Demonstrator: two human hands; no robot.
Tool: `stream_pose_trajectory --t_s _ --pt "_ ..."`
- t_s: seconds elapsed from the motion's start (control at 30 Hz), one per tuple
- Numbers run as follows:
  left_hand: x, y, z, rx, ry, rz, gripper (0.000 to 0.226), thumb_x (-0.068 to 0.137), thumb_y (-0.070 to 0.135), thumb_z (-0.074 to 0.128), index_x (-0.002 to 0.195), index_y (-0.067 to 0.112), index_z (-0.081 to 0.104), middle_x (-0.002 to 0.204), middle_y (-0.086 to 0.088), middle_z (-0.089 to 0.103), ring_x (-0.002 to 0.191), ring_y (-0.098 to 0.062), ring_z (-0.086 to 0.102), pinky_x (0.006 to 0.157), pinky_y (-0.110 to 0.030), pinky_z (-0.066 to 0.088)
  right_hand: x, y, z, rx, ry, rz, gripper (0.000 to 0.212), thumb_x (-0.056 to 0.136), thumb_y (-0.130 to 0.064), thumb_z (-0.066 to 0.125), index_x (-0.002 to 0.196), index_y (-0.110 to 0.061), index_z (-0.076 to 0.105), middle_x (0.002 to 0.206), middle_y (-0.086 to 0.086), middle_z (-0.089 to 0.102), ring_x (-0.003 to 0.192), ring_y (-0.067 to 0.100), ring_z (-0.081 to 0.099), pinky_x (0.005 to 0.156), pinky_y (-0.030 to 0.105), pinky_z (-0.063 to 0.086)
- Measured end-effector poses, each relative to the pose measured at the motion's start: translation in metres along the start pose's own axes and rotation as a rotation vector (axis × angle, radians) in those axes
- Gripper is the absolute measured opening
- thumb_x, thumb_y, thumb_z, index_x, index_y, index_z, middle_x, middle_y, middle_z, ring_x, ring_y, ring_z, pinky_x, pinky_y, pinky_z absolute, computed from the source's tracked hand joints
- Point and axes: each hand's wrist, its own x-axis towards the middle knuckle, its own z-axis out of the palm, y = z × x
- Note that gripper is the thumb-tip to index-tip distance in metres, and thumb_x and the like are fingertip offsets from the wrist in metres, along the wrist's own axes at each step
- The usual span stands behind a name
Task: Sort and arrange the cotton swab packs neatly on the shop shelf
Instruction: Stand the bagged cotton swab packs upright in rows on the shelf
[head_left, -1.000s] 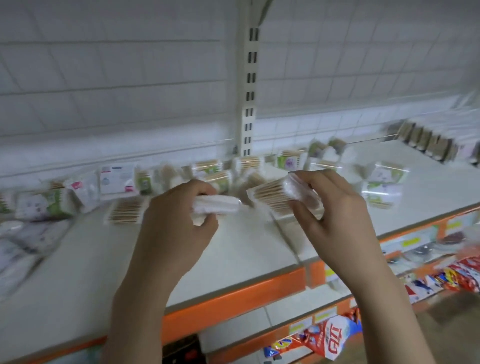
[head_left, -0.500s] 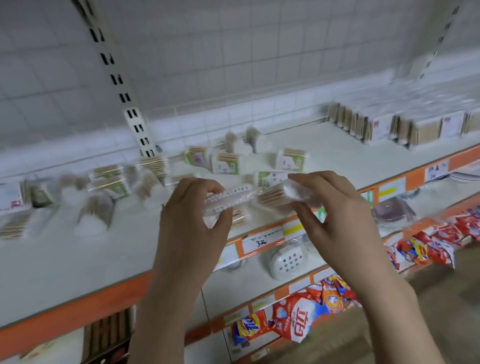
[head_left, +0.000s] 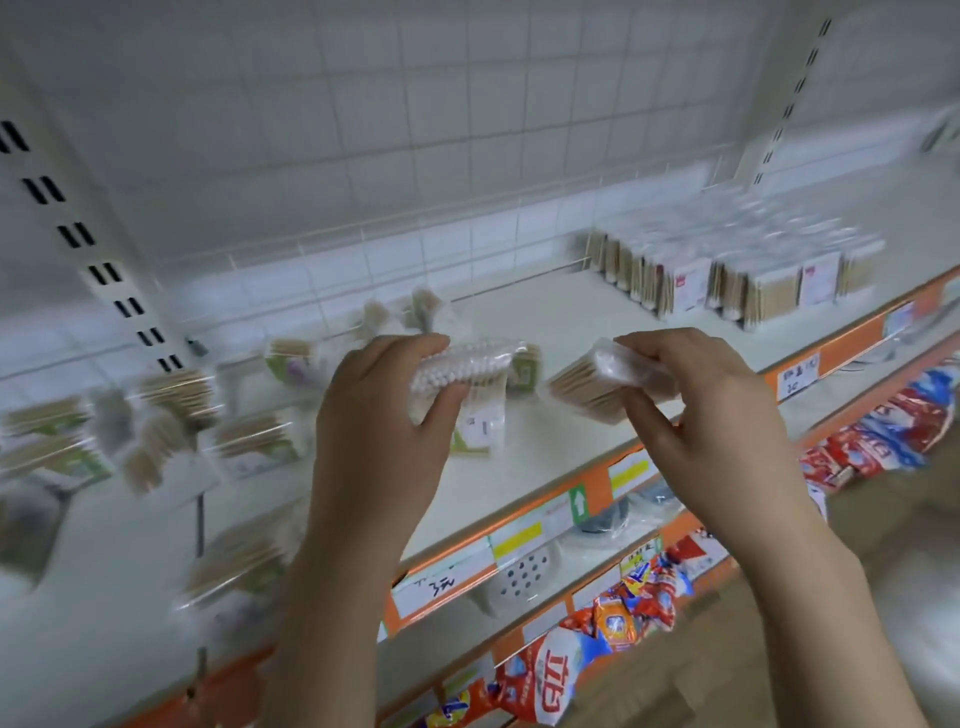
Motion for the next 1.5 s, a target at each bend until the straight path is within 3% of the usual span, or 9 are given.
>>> stream_pose_trajectory --t_s 0.07,0.27,0.47,0.57,0.73,0.83,1.0,1.2,1.5 --pt "0.011 0.0 0.01 -0.03 -0.009 0.026 0.031 0.08 0.017 0.07 0.11 0.018 0.064 0.103 0.007 0.062 0.099 -0.019 0.058 0.086 -0.033 0.047 0.007 0.007 0.0 -0.008 0.007 0.004 0.035 0.076 0.007 0.064 0.108 -0.006 0.063 0.099 0.006 0.063 0.091 0.027 0.055 0.073 0.014 0.029" --pt "0.035 0.001 0.039 -0.066 -0.023 0.083 0.033 0.081 0.015 0.069 0.114 0.016 0.064 0.101 0.007 0.061 0.09 -0.013 0.056 0.082 -0.016 0.038 0.024 0.033 0.004 -0.018 0.009 0.007 0.036 0.078 0.008 0.063 0.11 -0.008 0.064 0.102 0.003 0.063 0.096 0.023 0.055 0.078 0.013 0.032" --pt "0.053 0.016 0.083 -0.055 0.007 0.1 0.029 0.08 0.012 0.07 0.109 0.012 0.066 0.101 0.01 0.052 0.091 0.005 0.044 0.081 -0.014 0.04 0.044 0.081 0.008 0.012 0.026 0.016 0.036 0.079 0.008 0.061 0.111 -0.009 0.065 0.107 0.005 0.06 0.099 0.024 0.055 0.082 0.025 0.043" --pt "0.06 0.032 0.115 0.003 -0.007 0.084 0.03 0.078 0.011 0.071 0.108 0.011 0.067 0.1 0.009 0.048 0.088 0.007 0.038 0.08 -0.001 0.029 0.056 0.12 0.003 -0.001 0.011 -0.009 0.036 0.078 0.01 0.062 0.109 -0.008 0.067 0.102 0.008 0.06 0.095 0.027 0.056 0.078 0.025 0.043" --pt "0.069 0.067 0.169 0.064 -0.026 0.014 0.03 0.08 0.011 0.068 0.11 0.013 0.066 0.098 0.01 0.046 0.083 0.005 0.039 0.075 -0.01 0.03 0.084 0.194 -0.01 -0.038 -0.072 -0.087 0.036 0.075 0.011 0.065 0.107 -0.007 0.068 0.097 0.009 0.063 0.088 0.028 0.058 0.076 0.019 0.037" --pt "0.074 0.086 0.194 0.105 -0.031 -0.003 0.031 0.078 0.007 0.07 0.108 0.009 0.067 0.097 0.002 0.055 0.084 -0.008 0.048 0.077 -0.01 0.03 0.105 0.231 -0.018 -0.038 -0.104 -0.126 0.04 0.074 0.011 0.066 0.11 -0.006 0.066 0.097 0.011 0.064 0.091 0.031 0.058 0.077 0.017 0.035" --pt "0.075 0.105 0.222 0.193 -0.017 0.007 0.032 0.072 0.001 0.074 0.103 0.005 0.068 0.093 -0.009 0.065 0.081 -0.028 0.062 0.079 -0.026 0.043 0.141 0.266 -0.021 -0.01 -0.172 -0.199 0.042 0.074 0.008 0.066 0.114 -0.005 0.063 0.105 0.011 0.065 0.099 0.031 0.057 0.083 0.03 0.043" --pt "0.066 0.111 0.235 0.337 0.03 -0.032 0.035 0.07 0.003 0.077 0.104 0.006 0.069 0.094 -0.01 0.068 0.088 -0.032 0.061 0.083 -0.034 0.045 0.162 0.28 -0.006 -0.015 -0.315 -0.333 0.033 0.077 0.006 0.061 0.106 -0.009 0.066 0.098 0.008 0.066 0.092 0.028 0.057 0.076 0.025 0.036" --pt "0.055 0.123 0.252 0.383 0.064 -0.074 0.034 0.066 0.003 0.08 0.098 0.007 0.068 0.086 -0.008 0.068 0.079 -0.032 0.061 0.072 -0.043 0.052 0.174 0.3 0.014 0.044 -0.386 -0.374 0.032 0.083 0.006 0.056 0.11 -0.007 0.067 0.105 0.008 0.065 0.101 0.027 0.054 0.099 0.024 0.029"
